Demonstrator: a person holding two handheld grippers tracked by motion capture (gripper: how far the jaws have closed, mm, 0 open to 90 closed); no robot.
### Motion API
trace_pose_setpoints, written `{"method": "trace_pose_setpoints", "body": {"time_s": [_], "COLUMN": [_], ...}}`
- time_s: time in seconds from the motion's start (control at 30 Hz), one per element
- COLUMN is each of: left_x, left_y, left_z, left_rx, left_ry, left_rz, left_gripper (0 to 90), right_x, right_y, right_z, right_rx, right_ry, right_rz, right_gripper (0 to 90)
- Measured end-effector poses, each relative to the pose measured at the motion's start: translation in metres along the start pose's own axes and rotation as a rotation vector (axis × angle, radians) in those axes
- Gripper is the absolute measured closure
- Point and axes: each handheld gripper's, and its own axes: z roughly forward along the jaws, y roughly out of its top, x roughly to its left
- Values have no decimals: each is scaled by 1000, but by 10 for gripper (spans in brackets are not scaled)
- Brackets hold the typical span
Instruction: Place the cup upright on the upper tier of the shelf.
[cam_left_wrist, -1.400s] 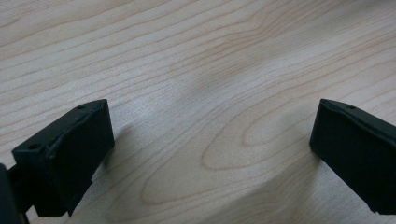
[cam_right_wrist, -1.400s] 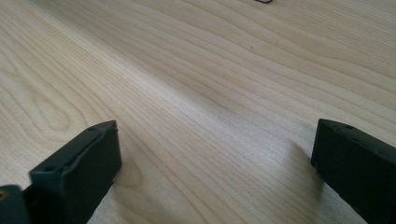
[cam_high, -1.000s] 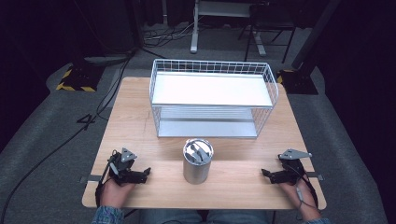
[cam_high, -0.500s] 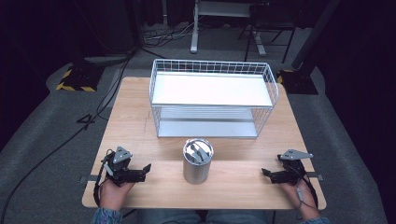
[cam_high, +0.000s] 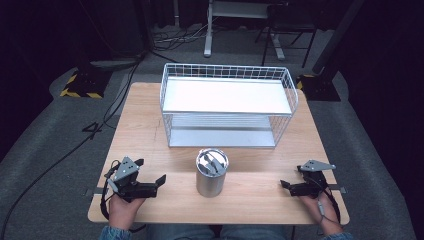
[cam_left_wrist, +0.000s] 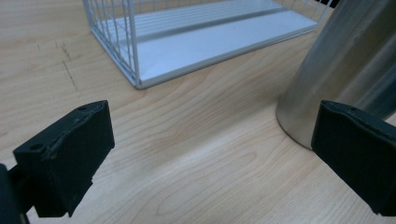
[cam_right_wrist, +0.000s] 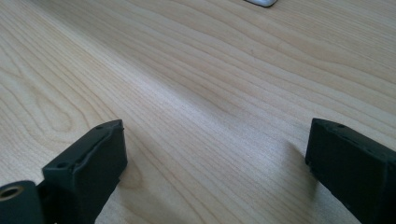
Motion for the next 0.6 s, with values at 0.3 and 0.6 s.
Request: {"method": "trace_pose_setpoints", "body": {"time_s": [0.3,0.6], "left_x": [-10,-22], "left_y": [7,17], "left_z": [-5,-1], "left_rx": [-67,-67], "left_ry": [-29,-71], "left_rz": [48,58], "left_gripper": [0,0], "right_x": [0,0], "right_y": [0,0], "right_z": [0,0], "right_rx": [-1,-1], "right_ry": [-2,-2], "right_rz": [1,1], "right_gripper": [62,64]}}
